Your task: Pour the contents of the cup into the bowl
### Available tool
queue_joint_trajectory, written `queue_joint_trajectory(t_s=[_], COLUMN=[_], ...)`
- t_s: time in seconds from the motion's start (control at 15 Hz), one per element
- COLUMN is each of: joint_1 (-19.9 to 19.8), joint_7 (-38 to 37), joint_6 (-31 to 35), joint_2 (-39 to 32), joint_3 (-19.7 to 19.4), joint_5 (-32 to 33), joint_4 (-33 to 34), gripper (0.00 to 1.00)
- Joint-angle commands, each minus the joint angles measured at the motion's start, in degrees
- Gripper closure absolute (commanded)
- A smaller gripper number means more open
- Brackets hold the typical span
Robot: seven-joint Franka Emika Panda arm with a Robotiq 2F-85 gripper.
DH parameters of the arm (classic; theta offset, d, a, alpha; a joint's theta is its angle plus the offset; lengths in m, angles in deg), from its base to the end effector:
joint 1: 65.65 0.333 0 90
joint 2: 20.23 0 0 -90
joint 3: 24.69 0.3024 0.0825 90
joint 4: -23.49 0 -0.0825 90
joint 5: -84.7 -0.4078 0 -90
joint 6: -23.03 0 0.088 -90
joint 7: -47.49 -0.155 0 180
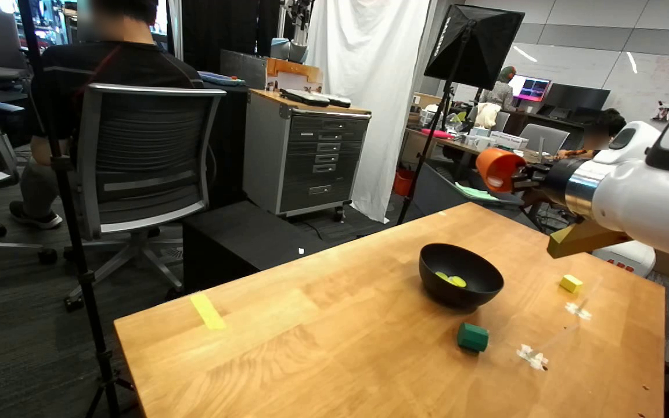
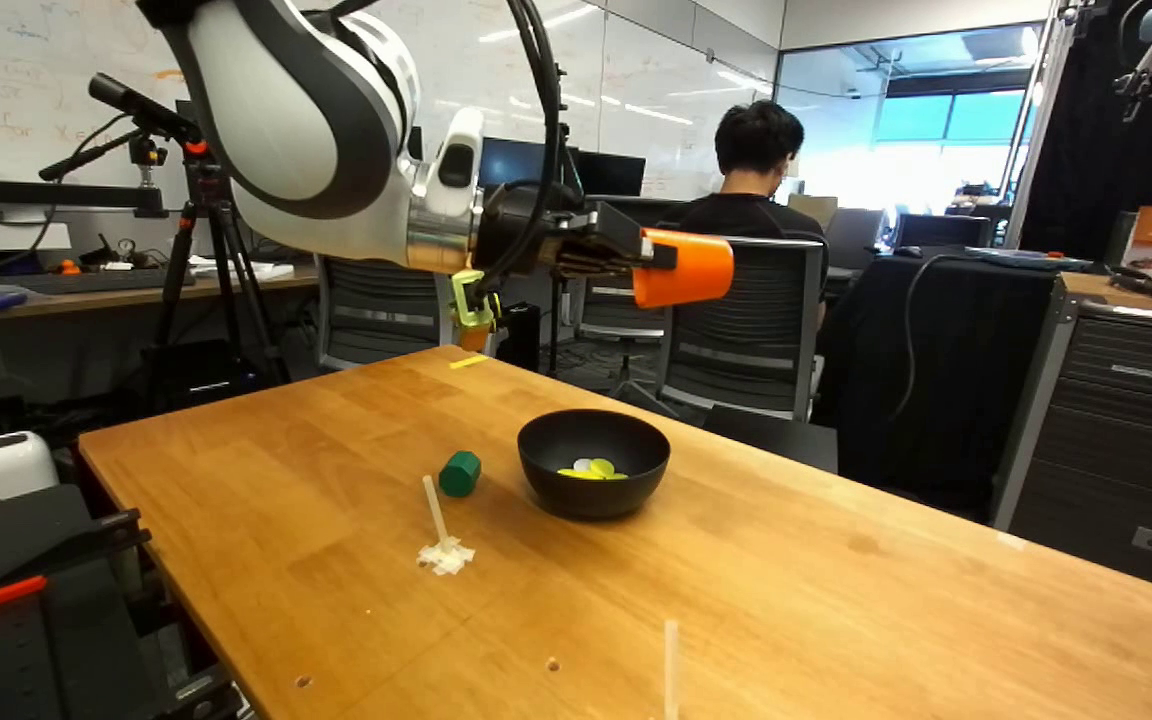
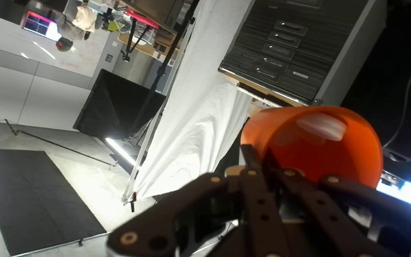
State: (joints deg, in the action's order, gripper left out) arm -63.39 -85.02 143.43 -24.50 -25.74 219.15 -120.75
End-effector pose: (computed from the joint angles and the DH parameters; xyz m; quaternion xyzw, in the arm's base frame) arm 0.5232 -0.0527 0.2249 0.7429 -0.0755 0.5683 0.3456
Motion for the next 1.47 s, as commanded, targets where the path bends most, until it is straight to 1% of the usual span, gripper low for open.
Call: queue_joint_trajectory(t_s=[0.0, 0.47, 1.07, 1.4], joint_1=[-0.71, -0.72, -0.7, -0.67], joint_7=[-0.76, -0.98, -1.09, -1.66], joint_6=[-2.07, -3.09, -4.03, -4.67], joint_2=[1.98, 1.97, 1.94, 1.96], joint_3=[1.19, 1.21, 1.25, 1.34], joint_5=[2.9, 5.33, 5.74, 7.11], joint_4=[-1.34, -1.41, -1.47, -1.53], gripper=[0.99, 0.99, 0.99, 0.99])
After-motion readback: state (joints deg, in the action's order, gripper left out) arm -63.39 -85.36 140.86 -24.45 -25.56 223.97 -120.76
